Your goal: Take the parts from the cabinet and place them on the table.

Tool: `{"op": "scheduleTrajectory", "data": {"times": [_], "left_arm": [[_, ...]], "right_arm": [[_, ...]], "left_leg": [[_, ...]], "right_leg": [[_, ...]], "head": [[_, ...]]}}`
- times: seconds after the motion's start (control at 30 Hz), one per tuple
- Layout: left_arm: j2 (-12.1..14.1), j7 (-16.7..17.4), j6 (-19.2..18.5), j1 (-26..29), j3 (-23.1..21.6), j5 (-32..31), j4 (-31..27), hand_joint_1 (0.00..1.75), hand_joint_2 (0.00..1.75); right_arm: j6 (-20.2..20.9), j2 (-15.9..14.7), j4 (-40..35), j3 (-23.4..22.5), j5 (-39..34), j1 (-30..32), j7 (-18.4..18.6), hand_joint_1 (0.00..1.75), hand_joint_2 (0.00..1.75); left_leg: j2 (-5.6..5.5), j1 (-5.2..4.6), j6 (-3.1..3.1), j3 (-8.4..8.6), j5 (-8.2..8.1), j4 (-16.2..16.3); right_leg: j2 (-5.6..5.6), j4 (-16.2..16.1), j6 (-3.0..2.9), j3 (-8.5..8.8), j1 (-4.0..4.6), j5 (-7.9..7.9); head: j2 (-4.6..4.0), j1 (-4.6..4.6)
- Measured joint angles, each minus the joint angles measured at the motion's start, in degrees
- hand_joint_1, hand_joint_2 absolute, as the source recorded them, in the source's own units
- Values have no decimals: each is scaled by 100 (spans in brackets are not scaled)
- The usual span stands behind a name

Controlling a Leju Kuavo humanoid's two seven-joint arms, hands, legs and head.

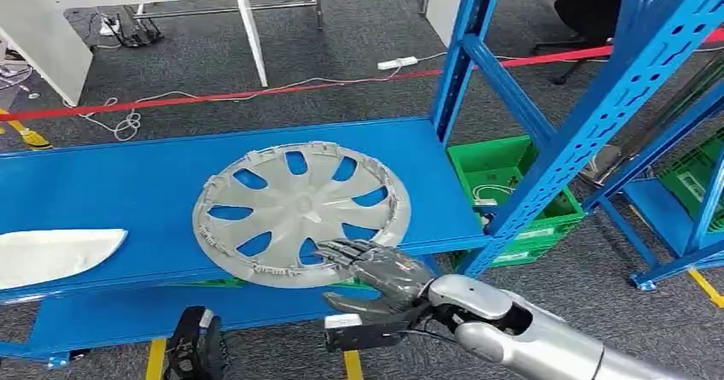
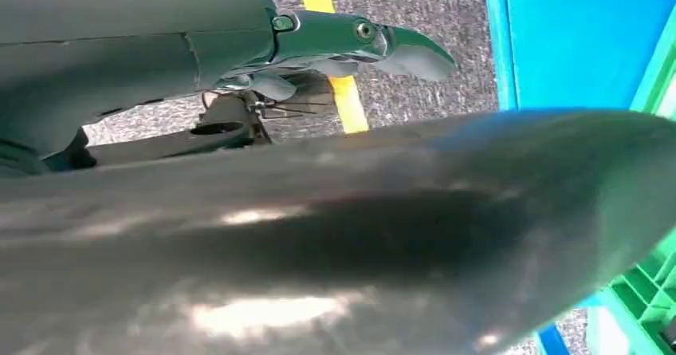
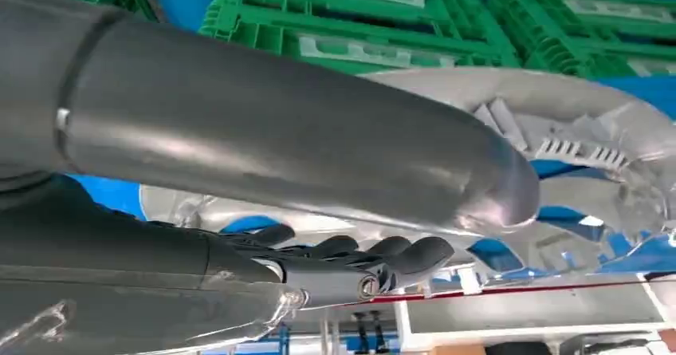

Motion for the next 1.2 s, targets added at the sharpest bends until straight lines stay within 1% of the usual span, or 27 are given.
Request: {"op": "scheduleTrajectory", "data": {"times": [0.2, 0.73, 0.87, 1.03, 1.2], "left_arm": [[0, 0, 28, 0, 0, 52, -2, 0, 0], [-13, 0, 39, -3, 0, 59, -2, 0, 0], [-28, 2, 72, -5, 0, 59, -2, 0, 0], [-61, 37, 114, -14, 0, 39, -2, 0, 0], [-83, 39, 131, -21, 0, 37, -2, 0, 0]], "right_arm": [[-7, 0, 22, -2, 125, 251, -197, 0, 0], [-125, 68, 33, -26, 162, 338, -332, 0, 0], [-201, 190, 33, -35, 160, 334, -402, 0, 0], [-286, 446, 13, -63, 162, 277, -424, 0, 0], [-313, 647, -214, -81, 103, 140, -424, 0, 0]], "left_leg": [[-1, 0, 0, -1, 2, 0], [-1, 0, 1, -1, 3, 0], [-1, 0, 1, -1, 3, 0], [-1, 0, 0, -1, 4, 0], [-1, 0, -1, 0, 5, 0]], "right_leg": [[-1, 0, 0, 1, 1, 1], [0, 0, 0, 1, 0, 1], [0, 0, 0, 1, 1, 1], [0, 1, -1, 1, 1, 1], [0, 1, -1, 0, 1, 1]], "head": [[0, 0], [2, 0], [0, 0], [0, 0], [0, 0]]}}
